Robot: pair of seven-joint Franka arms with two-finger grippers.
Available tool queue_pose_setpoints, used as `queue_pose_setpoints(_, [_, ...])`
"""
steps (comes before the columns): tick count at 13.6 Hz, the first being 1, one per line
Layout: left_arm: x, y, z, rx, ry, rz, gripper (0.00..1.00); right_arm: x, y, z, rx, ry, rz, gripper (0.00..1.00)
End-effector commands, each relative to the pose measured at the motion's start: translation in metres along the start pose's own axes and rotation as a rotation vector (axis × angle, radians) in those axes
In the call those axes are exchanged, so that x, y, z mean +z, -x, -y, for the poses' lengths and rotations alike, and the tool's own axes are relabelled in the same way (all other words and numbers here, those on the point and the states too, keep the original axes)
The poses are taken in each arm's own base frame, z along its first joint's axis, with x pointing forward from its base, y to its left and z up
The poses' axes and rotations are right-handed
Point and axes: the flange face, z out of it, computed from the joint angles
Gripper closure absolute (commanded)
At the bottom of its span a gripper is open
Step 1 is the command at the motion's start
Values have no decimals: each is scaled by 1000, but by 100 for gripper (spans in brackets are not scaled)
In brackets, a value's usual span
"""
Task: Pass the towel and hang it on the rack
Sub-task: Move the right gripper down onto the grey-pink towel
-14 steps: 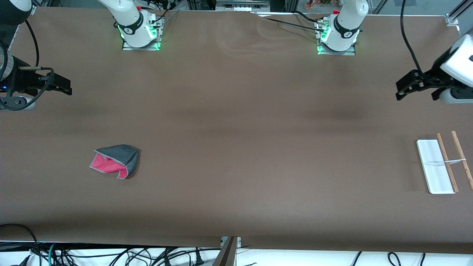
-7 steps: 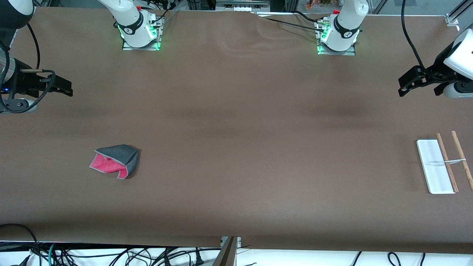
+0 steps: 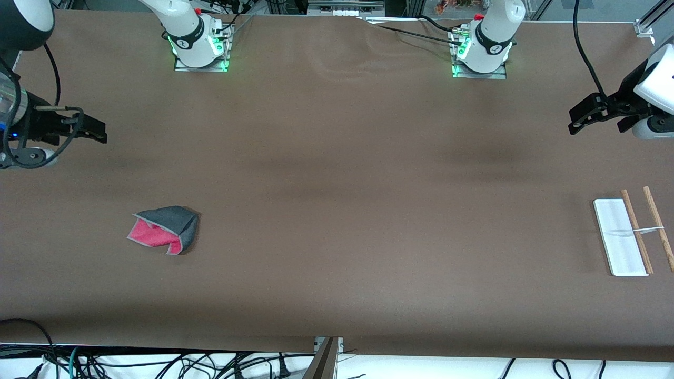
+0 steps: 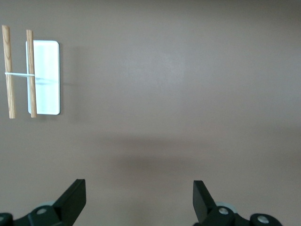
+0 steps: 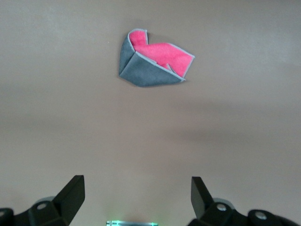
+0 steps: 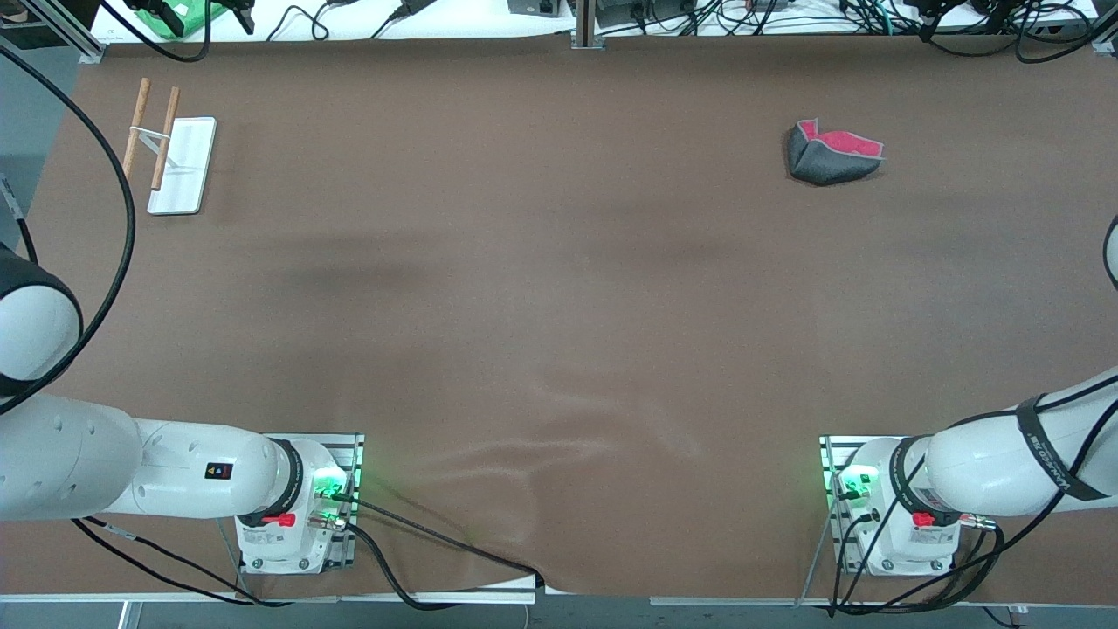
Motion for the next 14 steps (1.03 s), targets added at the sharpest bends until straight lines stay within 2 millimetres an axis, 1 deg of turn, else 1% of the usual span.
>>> queue_pose_setpoints(1, [-3, 13, 4, -4, 25, -19, 0, 18, -19, 18, -19, 8, -5, 0])
queue_pose_setpoints(3, [-3, 13, 7, -9, 26, -17, 0, 45, -38, 22, -26, 13, -20, 0])
queue_pose_setpoints(6, [-4, 13, 7, -9, 25, -19, 0, 95, -77, 24, -30, 19, -45, 0])
queue_pose_setpoints(8, [-4, 13, 7, -9, 27, -21, 0, 119, -96, 31, -38, 23, -77, 0])
queue_pose_setpoints(9, [-4, 13, 7, -9, 27, -21, 0, 128, -106, 37, -42, 24, -108, 0])
queue_pose_setpoints(12, [-5, 13, 6, -7, 27, -23, 0, 184, -140, 43, -43, 17, -169, 0])
queue_pose_setpoints(13, [-5, 13, 6, -7, 29, -23, 0, 202, -149, 45, -47, 17, -193, 0])
queue_pose_setpoints(14, [-5, 13, 6, -7, 30, -23, 0, 216, -156, 49, -57, 19, -220, 0])
